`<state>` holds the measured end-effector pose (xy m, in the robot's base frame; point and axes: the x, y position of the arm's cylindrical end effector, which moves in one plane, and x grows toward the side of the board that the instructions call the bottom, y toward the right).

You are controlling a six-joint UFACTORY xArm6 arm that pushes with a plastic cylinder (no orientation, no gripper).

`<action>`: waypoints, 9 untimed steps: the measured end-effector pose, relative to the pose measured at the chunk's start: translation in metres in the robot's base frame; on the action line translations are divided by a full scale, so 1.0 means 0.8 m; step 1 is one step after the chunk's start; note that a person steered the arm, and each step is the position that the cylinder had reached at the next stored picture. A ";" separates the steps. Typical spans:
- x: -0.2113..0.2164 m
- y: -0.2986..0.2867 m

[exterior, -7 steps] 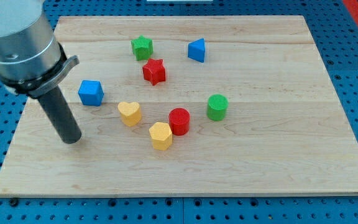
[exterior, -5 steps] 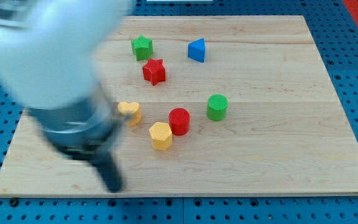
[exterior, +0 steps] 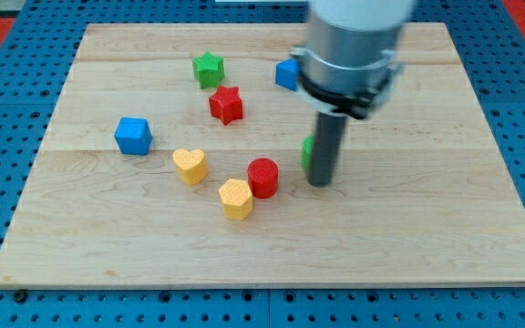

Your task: Slide the green circle into the red star

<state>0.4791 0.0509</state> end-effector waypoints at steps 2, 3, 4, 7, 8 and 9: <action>0.018 0.108; -0.042 0.110; -0.108 0.094; -0.067 0.001; -0.062 0.008; -0.058 -0.024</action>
